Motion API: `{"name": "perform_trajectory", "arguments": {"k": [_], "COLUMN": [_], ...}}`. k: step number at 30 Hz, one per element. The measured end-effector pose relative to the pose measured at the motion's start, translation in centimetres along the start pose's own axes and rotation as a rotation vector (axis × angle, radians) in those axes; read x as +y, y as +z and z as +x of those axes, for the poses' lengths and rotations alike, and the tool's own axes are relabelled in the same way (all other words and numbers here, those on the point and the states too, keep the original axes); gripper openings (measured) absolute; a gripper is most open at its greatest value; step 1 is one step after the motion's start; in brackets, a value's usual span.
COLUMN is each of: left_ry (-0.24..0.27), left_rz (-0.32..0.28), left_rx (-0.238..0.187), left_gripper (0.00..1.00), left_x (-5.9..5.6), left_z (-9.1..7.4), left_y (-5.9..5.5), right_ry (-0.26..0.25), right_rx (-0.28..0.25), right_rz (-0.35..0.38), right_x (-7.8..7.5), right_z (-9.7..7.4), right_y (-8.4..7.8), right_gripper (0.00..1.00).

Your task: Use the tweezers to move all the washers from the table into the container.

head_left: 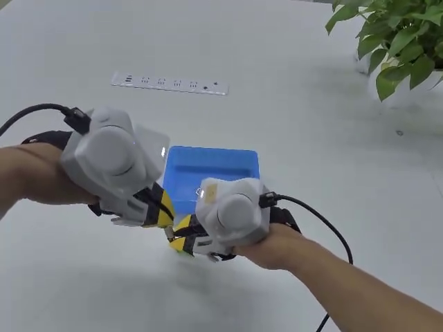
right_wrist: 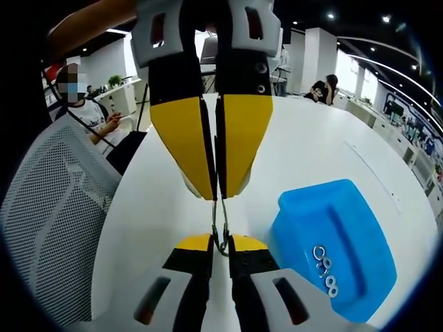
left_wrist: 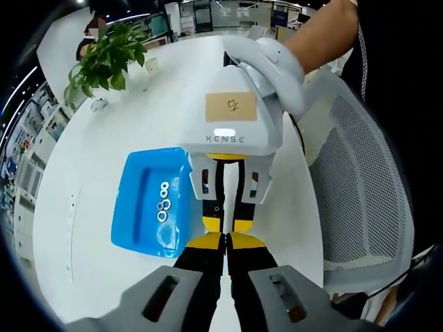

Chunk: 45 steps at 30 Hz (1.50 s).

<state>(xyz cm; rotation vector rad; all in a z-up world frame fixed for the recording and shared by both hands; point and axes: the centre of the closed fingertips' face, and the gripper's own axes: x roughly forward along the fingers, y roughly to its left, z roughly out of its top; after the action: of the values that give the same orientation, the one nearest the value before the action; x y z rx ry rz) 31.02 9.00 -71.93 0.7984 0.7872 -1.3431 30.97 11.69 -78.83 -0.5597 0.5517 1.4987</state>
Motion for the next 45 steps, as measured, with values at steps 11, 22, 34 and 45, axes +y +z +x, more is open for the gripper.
{"name": "perform_trajectory", "arguments": {"k": [11, 22, 34, 45], "left_ry": [-0.001, -0.002, -0.006, -0.001], "left_rz": [0.005, 0.008, 0.025, 0.047], "left_rx": [0.003, 0.002, -0.015, -0.022], "left_gripper": [0.05, 0.05, 0.05, 0.05], "left_x": [-0.1, -0.3, -0.3, 0.0], "left_z": [0.0, -0.4, -2.0, -3.4], "left_y": [0.1, 0.5, 2.2, 3.9], "right_ry": [-0.004, -0.006, -0.021, -0.047], "right_rx": [0.002, -0.002, -0.015, -0.035], "right_rz": [0.008, 0.0, -0.02, -0.026], "right_x": [0.0, 0.2, 0.3, -0.2], "right_z": [0.0, -0.5, -2.3, -3.9], "right_y": [0.0, 0.3, 1.8, 3.2], "right_gripper": [0.09, 0.09, 0.09, 0.09]}}
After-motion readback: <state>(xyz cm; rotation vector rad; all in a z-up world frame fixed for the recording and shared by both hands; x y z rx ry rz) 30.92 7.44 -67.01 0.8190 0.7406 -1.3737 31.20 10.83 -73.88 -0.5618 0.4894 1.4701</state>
